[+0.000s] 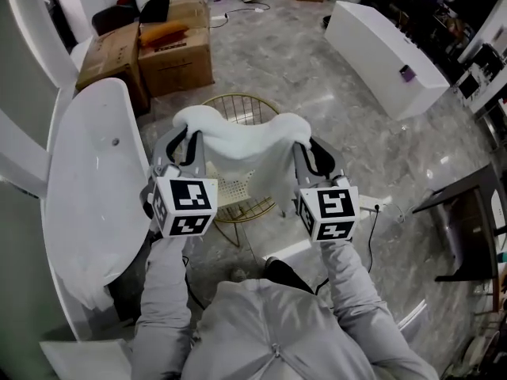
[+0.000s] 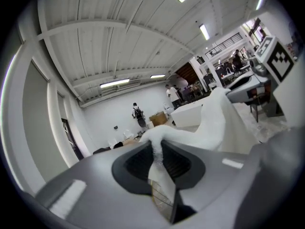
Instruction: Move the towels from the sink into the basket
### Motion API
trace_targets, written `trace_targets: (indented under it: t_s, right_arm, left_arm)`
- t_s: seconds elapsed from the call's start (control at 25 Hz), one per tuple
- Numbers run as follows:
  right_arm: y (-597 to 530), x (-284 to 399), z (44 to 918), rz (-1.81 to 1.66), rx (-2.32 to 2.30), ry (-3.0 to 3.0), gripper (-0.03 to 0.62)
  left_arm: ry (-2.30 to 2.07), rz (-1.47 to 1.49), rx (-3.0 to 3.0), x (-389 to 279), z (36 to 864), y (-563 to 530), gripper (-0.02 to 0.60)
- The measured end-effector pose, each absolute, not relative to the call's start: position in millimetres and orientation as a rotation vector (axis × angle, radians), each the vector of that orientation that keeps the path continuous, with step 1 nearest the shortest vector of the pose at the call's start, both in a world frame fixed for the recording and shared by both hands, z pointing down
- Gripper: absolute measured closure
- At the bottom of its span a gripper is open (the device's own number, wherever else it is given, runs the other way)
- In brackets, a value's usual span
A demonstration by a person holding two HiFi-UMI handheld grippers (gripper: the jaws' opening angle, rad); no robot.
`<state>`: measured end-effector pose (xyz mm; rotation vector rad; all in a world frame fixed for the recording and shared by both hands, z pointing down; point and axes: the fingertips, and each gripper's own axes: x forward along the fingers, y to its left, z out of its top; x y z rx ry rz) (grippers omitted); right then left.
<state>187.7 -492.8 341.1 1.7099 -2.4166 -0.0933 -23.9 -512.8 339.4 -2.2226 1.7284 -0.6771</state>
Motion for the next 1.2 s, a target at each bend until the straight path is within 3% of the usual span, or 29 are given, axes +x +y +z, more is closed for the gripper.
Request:
trace_targets:
  t_s: [0.52,1.2]
  right_arm:
    - [-590.5,200.0,385.3,0.047,1.549,-2.429,0.530]
    - [-650.8,191.1,593.9,0.327,1.214,-2.224,0.528]
  left_arm:
    - [1.807,-0.822,-2.304,12.0,392.1,-597.0,0.474]
    - [1.911,-1.328,-2.437,9.9,592.8,-617.7,0.472]
